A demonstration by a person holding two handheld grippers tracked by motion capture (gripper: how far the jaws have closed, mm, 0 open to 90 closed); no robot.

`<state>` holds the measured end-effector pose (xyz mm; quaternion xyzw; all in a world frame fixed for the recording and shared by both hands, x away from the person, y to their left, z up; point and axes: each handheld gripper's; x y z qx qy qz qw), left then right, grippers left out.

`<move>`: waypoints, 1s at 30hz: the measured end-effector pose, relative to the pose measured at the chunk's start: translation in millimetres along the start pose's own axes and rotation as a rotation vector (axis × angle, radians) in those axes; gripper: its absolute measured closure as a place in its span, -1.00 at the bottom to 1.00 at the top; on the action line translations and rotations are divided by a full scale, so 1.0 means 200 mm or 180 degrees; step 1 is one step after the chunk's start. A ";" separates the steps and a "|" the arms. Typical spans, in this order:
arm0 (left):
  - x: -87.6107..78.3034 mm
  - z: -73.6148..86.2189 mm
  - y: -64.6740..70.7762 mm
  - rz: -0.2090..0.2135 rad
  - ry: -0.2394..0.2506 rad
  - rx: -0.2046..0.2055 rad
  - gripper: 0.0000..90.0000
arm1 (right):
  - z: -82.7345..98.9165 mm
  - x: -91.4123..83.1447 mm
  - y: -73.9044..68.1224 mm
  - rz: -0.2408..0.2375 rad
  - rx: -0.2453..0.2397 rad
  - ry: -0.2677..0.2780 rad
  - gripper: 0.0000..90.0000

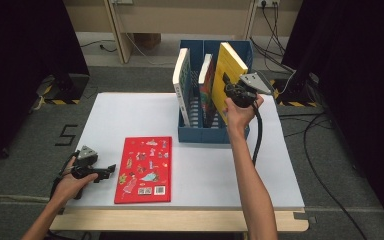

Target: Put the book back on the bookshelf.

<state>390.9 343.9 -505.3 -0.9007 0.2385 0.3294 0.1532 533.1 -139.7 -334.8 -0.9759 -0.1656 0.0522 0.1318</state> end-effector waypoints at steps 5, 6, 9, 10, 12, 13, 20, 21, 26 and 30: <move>0.00 0.00 0.00 0.0000 0.0000 0.0001 -0.71 | 0.02 0.07 -0.04 0.0083 -0.0098 -0.0010 0.68; 0.00 0.00 0.00 -0.0001 0.0000 0.0000 -0.71 | 0.03 0.08 -0.05 0.0107 -0.0129 -0.0019 0.68; 0.00 0.00 0.00 -0.0001 0.0001 0.0000 -0.71 | 0.04 0.11 -0.06 0.0174 -0.0136 -0.0010 0.67; 0.00 0.00 0.00 0.0000 0.0000 0.0000 -0.71 | 0.05 0.12 -0.06 0.0201 -0.0147 -0.0006 0.67; 0.00 0.00 0.00 -0.0001 0.0000 0.0000 -0.71 | 0.06 0.15 -0.06 0.0246 -0.0122 -0.0016 0.67; 0.00 0.00 0.00 -0.0001 0.0000 0.0000 -0.71 | 0.07 0.16 -0.06 0.0271 -0.0113 -0.0020 0.67; 0.00 0.00 0.00 0.0001 -0.0002 0.0001 -0.71 | 0.13 0.22 -0.04 0.0327 0.0017 -0.0032 0.67; 0.00 0.00 0.00 0.0000 0.0000 0.0000 -0.71 | 0.14 0.23 -0.03 0.0329 0.0015 -0.0037 0.67; 0.00 0.00 0.00 0.0000 -0.0001 0.0001 -0.71 | 0.17 0.25 -0.02 0.0338 0.0047 -0.0044 0.66; 0.00 0.00 0.00 -0.0001 -0.0002 0.0002 -0.71 | 0.21 0.26 0.00 0.0358 0.0104 -0.0064 0.65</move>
Point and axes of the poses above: each handheld gripper's, and its own axes: x roughly forward along the jaws, z roughly out of its underside, y roughly to its right, and after that the axes turned 11 degrees about x, right-handed
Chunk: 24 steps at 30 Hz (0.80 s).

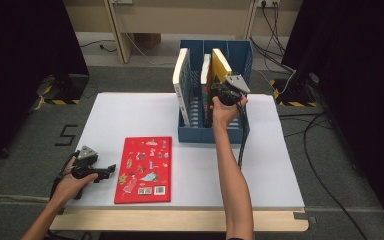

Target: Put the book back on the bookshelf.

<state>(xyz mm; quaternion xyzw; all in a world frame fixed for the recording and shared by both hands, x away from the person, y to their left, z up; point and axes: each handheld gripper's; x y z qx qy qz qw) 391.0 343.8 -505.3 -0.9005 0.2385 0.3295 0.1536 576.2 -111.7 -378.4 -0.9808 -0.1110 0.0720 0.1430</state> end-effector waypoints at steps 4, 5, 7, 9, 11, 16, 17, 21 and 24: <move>0.00 0.00 0.00 0.0000 0.0000 0.0001 -0.71 | 0.04 0.01 0.03 0.0026 0.0034 -0.0048 0.65; 0.00 0.00 0.00 -0.0001 0.0001 0.0001 -0.71 | 0.05 0.01 0.04 0.0028 0.0053 -0.0067 0.65; 0.00 0.00 0.00 -0.0002 0.0001 0.0002 -0.71 | 0.06 0.01 0.05 0.0050 0.0094 -0.0127 0.65; 0.00 0.00 0.00 -0.0001 0.0000 0.0000 -0.71 | 0.07 0.01 0.06 0.0057 0.0084 -0.0189 0.65; 0.00 0.00 0.00 -0.0001 0.0000 0.0002 -0.71 | 0.08 0.01 0.06 0.0021 0.0097 -0.0200 0.62; 0.00 0.00 0.00 -0.0003 0.0002 0.0000 -0.71 | 0.10 0.01 0.07 -0.0011 0.0143 -0.0299 0.60; 0.00 0.00 0.00 -0.0004 0.0001 0.0004 -0.71 | 0.10 0.00 0.07 -0.0004 0.0156 -0.0306 0.59; 0.00 0.00 0.00 -0.0003 0.0001 0.0003 -0.71 | 0.10 -0.02 0.06 -0.0078 0.0212 -0.0353 0.54; 0.00 0.00 0.00 -0.0004 0.0001 0.0001 -0.71 | 0.10 -0.04 0.05 -0.0122 0.0196 -0.0373 0.51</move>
Point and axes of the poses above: each handheld gripper's, and its own axes: x roughly forward along the jaws, z roughly out of its underside, y roughly to its right, and after that the axes turned 11 degrees about x, right-handed
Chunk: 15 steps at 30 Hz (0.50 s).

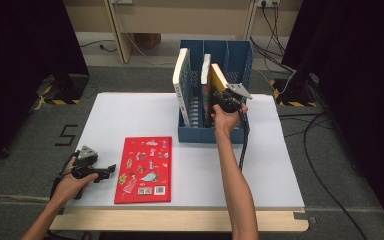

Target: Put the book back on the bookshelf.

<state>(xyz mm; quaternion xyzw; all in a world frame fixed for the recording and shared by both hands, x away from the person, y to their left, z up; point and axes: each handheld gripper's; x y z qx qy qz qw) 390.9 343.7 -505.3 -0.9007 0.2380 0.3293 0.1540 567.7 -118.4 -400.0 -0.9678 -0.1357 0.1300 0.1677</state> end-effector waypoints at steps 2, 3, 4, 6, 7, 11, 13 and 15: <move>0.00 0.00 0.00 0.0000 0.0000 0.0002 -0.71 | 0.00 -0.01 0.00 -0.0015 -0.0008 -0.0009 0.47; 0.00 0.00 0.00 0.0000 0.0000 0.0002 -0.71 | 0.01 -0.01 0.00 -0.0034 0.0007 -0.0021 0.45; 0.00 0.00 0.00 0.0000 0.0000 0.0001 -0.71 | 0.01 -0.02 0.00 -0.0038 0.0028 -0.0041 0.44; 0.00 0.00 0.00 0.0001 0.0001 0.0001 -0.71 | 0.01 -0.03 0.01 -0.0062 0.0022 -0.0050 0.40; 0.00 0.00 0.00 -0.0001 0.0001 0.0001 -0.71 | 0.01 -0.04 0.01 -0.0073 0.0039 -0.0058 0.37; 0.00 0.00 0.00 -0.0002 0.0005 -0.0002 -0.71 | 0.01 -0.07 0.02 -0.0110 0.0024 -0.0114 0.24; 0.00 0.00 0.00 -0.0003 0.0002 0.0001 -0.71 | 0.01 -0.09 0.03 -0.0144 0.0046 -0.0171 0.20; 0.00 0.00 0.00 -0.0002 0.0004 0.0002 -0.71 | 0.02 -0.11 0.04 -0.0198 0.0063 -0.0195 0.16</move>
Point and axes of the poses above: each handheld gripper's, and its own axes: x roughly forward along the jaws, z roughly out of its underside, y roughly to its right, and after that the axes turned 11 degrees about x, right-handed
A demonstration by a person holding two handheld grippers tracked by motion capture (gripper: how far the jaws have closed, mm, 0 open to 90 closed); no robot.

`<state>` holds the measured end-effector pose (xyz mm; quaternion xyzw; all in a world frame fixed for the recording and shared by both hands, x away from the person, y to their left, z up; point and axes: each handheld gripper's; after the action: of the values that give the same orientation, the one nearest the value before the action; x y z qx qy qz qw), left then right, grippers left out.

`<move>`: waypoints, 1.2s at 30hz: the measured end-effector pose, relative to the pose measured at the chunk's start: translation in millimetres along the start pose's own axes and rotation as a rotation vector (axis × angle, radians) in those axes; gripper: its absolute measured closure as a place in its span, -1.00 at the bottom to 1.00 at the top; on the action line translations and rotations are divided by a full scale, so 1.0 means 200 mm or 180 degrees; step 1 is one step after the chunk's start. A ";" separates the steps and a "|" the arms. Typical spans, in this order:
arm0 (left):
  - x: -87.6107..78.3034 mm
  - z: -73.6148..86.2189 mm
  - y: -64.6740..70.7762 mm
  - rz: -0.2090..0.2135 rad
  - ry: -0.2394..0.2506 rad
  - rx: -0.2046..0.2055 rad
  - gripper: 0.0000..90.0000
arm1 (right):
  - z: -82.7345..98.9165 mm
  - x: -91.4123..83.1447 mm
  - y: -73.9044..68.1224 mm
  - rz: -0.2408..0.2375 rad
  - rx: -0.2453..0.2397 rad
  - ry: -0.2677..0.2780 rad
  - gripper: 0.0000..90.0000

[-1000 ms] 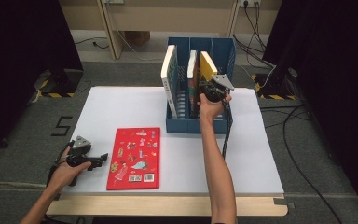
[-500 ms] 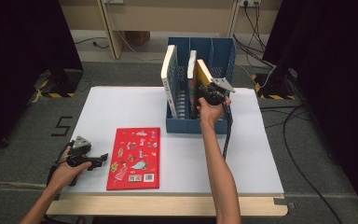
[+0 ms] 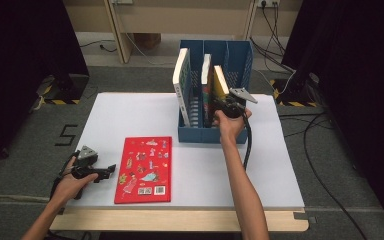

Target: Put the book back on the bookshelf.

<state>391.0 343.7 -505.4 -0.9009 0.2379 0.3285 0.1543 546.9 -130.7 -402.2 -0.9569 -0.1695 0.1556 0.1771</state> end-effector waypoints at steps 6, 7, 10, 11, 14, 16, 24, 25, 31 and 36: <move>0.00 0.00 0.00 -0.0001 0.0000 0.0002 -0.71 | 0.04 -0.08 0.03 -0.0137 0.0062 -0.0042 0.15; 0.00 0.00 0.00 -0.0002 0.0000 0.0004 -0.71 | 0.04 -0.09 0.04 -0.0149 0.0044 -0.0048 0.15; 0.00 0.00 0.00 -0.0001 0.0000 0.0002 -0.71 | 0.06 -0.12 0.05 -0.0191 0.0069 -0.0058 0.11; 0.00 0.00 0.00 -0.0001 0.0001 0.0002 -0.71 | 0.06 -0.13 0.05 -0.0204 0.0027 -0.0057 0.12; 0.00 0.00 0.00 0.0000 0.0001 0.0001 -0.71 | 0.07 -0.17 0.05 -0.0182 -0.0135 -0.0080 0.11; 0.00 0.00 0.00 0.0000 0.0001 0.0001 -0.71 | 0.08 -0.19 0.06 -0.0215 -0.0181 -0.0098 0.12; 0.00 0.00 0.00 -0.0001 0.0001 0.0002 -0.71 | 0.11 -0.24 0.07 -0.0432 -0.0151 -0.0157 0.16; 0.00 0.00 0.00 -0.0001 0.0001 0.0002 -0.71 | 0.12 -0.23 0.06 -0.0438 -0.0222 -0.0178 0.14; 0.00 0.00 0.00 -0.0002 0.0002 0.0002 -0.71 | 0.14 -0.21 -0.02 -0.0527 -0.0417 -0.0262 0.16; 0.00 0.00 0.00 -0.0003 0.0003 0.0002 -0.71 | 0.14 -0.22 -0.05 -0.0566 -0.0480 -0.0249 0.15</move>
<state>390.9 343.7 -505.5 -0.9011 0.2377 0.3280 0.1546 495.0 -130.3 -412.2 -0.9419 -0.2717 0.1633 0.1109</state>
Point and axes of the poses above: each handheld gripper's, and its own axes: x roughly forward along the jaws, z roughly out of its underside, y roughly to its right, and after that the axes turned 11 degrees about x, right-handed
